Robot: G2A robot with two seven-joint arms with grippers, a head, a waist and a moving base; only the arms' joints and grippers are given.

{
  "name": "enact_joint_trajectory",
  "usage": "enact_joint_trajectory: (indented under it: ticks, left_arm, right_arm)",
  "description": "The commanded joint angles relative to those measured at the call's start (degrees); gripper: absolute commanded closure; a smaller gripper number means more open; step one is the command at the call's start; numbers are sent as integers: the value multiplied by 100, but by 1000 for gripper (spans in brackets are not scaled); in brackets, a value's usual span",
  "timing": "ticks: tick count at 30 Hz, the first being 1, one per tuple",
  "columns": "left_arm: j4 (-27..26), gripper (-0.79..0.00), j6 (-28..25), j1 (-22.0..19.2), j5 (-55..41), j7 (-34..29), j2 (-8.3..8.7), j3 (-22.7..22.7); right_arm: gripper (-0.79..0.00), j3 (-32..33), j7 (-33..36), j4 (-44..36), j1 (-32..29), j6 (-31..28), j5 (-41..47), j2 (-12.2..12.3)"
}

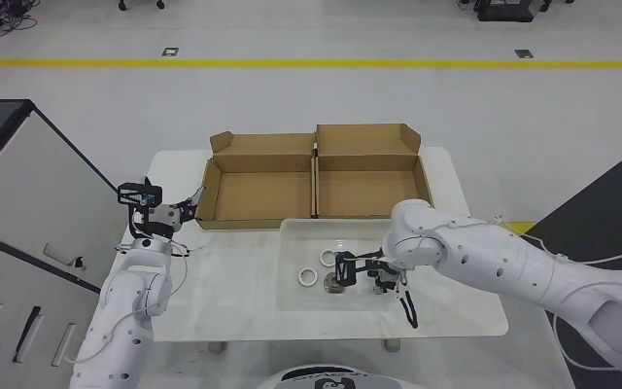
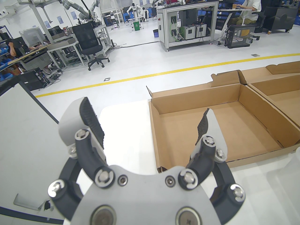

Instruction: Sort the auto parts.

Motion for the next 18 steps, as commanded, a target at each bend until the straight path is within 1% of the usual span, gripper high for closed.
enact_joint_trajectory:
  ticks: [1, 12, 18]
  left_arm:
    - [0, -785, 0, 0, 0, 0, 0, 0]
    - [0, -785, 0, 0, 0, 0, 0, 0]
    - [0, -785, 0, 0, 0, 0, 0, 0]
  right_arm:
    - [-296, 0, 10, 10, -7, 10, 2, -11]
    - [-289, 0, 102, 127, -40, 102, 15, -92]
    - [-271, 0, 100, 229, -53, 100, -2, -143]
